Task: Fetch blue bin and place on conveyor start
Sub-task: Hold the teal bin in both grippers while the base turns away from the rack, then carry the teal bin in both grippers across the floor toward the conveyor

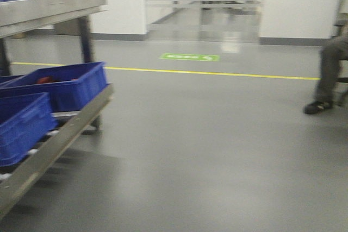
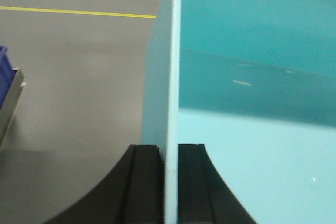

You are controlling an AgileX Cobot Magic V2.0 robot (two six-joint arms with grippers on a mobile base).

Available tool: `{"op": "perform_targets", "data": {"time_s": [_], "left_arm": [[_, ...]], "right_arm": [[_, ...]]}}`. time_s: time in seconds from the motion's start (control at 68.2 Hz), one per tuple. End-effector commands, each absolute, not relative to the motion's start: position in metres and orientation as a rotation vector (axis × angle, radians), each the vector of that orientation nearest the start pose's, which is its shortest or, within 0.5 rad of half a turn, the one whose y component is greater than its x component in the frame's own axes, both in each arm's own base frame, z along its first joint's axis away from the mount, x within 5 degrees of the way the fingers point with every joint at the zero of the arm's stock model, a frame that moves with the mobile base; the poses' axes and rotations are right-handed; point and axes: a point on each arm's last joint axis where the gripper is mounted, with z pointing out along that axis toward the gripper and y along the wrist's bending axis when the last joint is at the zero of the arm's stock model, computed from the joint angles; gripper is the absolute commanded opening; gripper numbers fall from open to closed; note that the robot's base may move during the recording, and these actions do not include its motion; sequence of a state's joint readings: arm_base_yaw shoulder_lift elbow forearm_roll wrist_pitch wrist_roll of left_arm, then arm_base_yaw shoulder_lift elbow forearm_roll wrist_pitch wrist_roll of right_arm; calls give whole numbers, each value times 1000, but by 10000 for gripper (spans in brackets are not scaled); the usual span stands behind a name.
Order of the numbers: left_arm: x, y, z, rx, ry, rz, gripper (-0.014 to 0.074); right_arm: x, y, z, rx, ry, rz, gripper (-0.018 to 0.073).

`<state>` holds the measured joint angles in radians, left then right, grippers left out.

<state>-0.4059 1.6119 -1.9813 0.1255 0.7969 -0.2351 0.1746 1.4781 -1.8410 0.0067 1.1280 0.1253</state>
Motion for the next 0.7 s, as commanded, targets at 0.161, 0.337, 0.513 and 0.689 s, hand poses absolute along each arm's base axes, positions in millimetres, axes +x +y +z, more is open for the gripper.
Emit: {"op": "perform_targets", "data": {"time_s": [0.161,0.337,0.513,0.689], "left_arm": [[318,-134,520,167,1803,-377,-111],[318,-134,520,168,1802,-373,-111],[318,-134,520,169,1801,-367,-111],[318,-133,520,170,1801,-363,-111]], "right_arm": [[293,53,484,-88,2226,162,-153],[293,53,484,-88,2226,162,-153],[293,53,484,-88,2226,162,-153],[293,53,484,-88,2226,162,-153]]}}
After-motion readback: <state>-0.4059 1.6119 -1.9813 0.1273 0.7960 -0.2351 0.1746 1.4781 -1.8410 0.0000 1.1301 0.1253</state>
